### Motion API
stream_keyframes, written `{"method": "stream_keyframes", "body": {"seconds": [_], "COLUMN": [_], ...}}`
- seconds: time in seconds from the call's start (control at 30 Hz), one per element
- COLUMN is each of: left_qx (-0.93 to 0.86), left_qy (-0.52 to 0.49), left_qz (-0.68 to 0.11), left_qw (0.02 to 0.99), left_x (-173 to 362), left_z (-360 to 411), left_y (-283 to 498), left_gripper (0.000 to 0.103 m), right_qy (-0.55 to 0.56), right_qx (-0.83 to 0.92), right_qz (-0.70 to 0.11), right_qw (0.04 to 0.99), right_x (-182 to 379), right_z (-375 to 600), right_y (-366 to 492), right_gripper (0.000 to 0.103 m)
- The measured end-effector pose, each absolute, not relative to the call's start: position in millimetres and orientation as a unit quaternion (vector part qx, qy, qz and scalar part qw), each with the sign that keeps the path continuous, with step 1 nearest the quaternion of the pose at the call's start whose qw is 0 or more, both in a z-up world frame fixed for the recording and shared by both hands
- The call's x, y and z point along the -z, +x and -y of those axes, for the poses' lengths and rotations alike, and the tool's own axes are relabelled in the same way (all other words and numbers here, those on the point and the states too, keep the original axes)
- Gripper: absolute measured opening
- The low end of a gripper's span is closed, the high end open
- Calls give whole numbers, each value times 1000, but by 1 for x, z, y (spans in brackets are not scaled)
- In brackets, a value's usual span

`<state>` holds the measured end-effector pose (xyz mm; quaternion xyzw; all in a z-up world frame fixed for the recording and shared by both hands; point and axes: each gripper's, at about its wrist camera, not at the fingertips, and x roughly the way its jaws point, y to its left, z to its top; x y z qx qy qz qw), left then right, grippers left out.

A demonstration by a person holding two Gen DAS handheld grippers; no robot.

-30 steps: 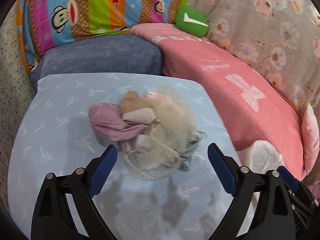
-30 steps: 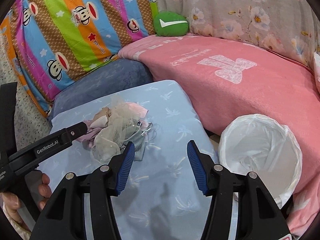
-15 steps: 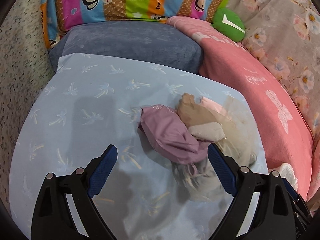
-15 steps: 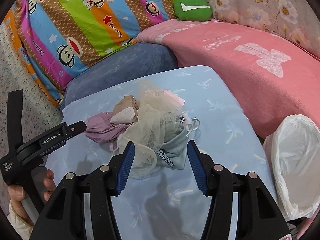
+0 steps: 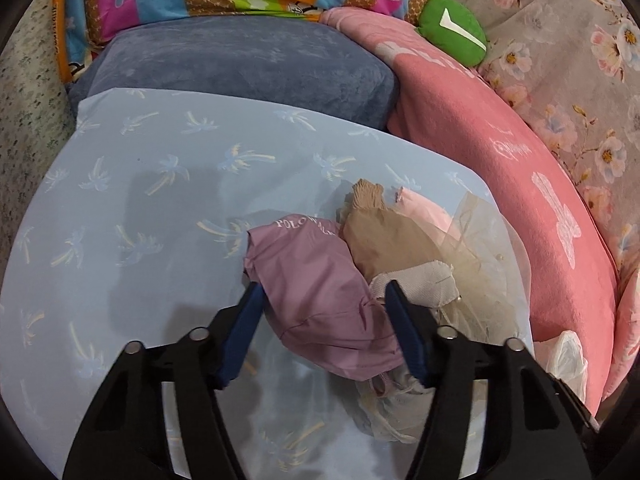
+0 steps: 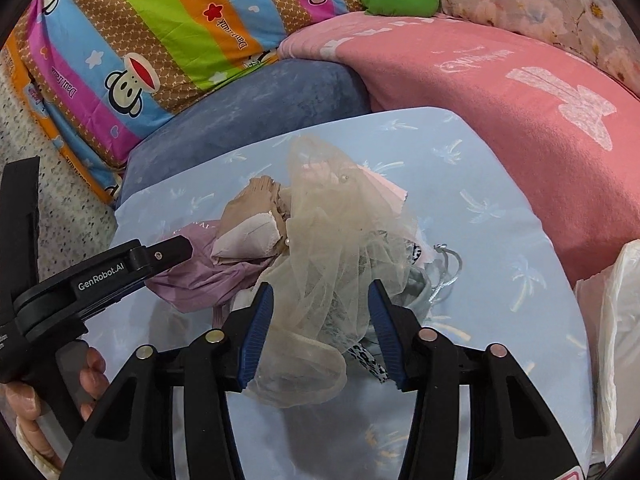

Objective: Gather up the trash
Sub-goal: 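Grasp the purple cloth with the left tool while the right tool grasps the tulle mesh bag, then carry both items over the white bin and open both tools to drop them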

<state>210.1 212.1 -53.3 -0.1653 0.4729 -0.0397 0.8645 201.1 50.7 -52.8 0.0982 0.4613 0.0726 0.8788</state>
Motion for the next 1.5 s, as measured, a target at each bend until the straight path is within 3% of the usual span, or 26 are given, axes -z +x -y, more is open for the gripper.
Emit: {"method": "stream_keyframes", "body": {"seconds": [0.03,0.1,0.17,0.27,1.0,1.5], "left_qx": [43,52,56,62,117,204], "left_qy": [-163,-157,-156,-162,-130,-83], "left_qz": [-475,-480,-480,-475,-340,-320], "left_qw": [864,862,861,863,924,921], "left_x": [54,55,54,48,-90,-121], "left_z": [-211,-210,-212,-216,-176,-88], "left_y": [211,210,208,202,139,114], "left_gripper": [45,23,14,7,6,6], "right_qy": [96,92,88,88,115,142], "right_qx": [-74,-77,-79,-85,-105,-15], "right_qz": [-466,-474,-475,-464,-278,-210], "right_qw": [877,872,872,878,948,967], "right_x": [56,62,64,57,-116,-159], "right_z": [-52,-56,-58,-60,-10,103], "right_y": [202,202,200,193,106,49], "right_gripper": [32,14,4,2,1,1]}}
